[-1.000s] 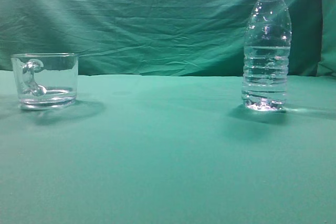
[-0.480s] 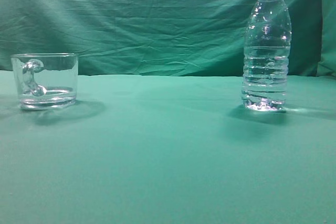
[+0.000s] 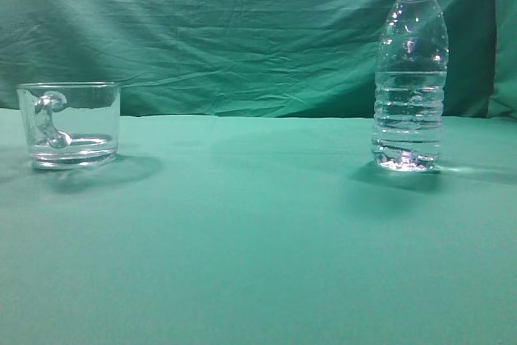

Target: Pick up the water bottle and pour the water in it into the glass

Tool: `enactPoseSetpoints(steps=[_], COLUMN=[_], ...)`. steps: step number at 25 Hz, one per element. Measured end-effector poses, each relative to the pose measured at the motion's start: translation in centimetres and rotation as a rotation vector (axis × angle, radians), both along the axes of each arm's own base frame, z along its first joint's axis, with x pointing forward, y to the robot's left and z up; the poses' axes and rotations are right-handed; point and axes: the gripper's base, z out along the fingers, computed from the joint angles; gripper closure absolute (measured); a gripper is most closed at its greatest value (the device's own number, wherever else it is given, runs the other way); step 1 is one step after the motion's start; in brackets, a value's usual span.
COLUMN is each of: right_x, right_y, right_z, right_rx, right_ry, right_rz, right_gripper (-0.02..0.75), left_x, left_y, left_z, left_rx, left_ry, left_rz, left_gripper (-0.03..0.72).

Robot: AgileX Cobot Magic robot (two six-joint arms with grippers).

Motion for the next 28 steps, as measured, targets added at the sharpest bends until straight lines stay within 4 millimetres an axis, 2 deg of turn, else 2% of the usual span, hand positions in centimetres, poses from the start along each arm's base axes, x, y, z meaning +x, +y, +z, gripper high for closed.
enactPoseSetpoints(steps=[4, 6, 11, 15, 17, 22, 28], right_x=[1.4, 1.9, 3.0, 3.1, 3.1, 2.9, 3.2], right_y=[-2.6, -3.5, -3.6, -3.0, -2.8, -2.9, -3.0], right_z=[-0.9, -1.7, -4.5, -8.3, -10.7, -16.0, -20.9], right_rx=[0.269, 0.301, 0.038, -0.193, -0.248, -0.218, -0.159], right_ry=[0.089, 0.143, 0.281, 0.472, 0.533, 0.614, 0.725], right_rz=[-0.202, -0.304, -0.437, -0.411, -0.390, -0.402, -0.410], right_gripper=[0.738, 0.738, 0.738, 0.738, 0.738, 0.738, 0.738], left_x=[0.0, 0.0, 0.0, 0.0, 0.0, 0.0, 0.0], left_y=[0.0, 0.0, 0.0, 0.0, 0.0, 0.0, 0.0], left_z=[0.0, 0.0, 0.0, 0.0, 0.0, 0.0, 0.0], left_rx=[0.000, 0.000, 0.000, 0.000, 0.000, 0.000, 0.000], left_ry=[0.000, 0.000, 0.000, 0.000, 0.000, 0.000, 0.000], left_rz=[0.000, 0.000, 0.000, 0.000, 0.000, 0.000, 0.000], left_gripper=[0.688, 0.688, 0.688, 0.688, 0.688, 0.688, 0.688])
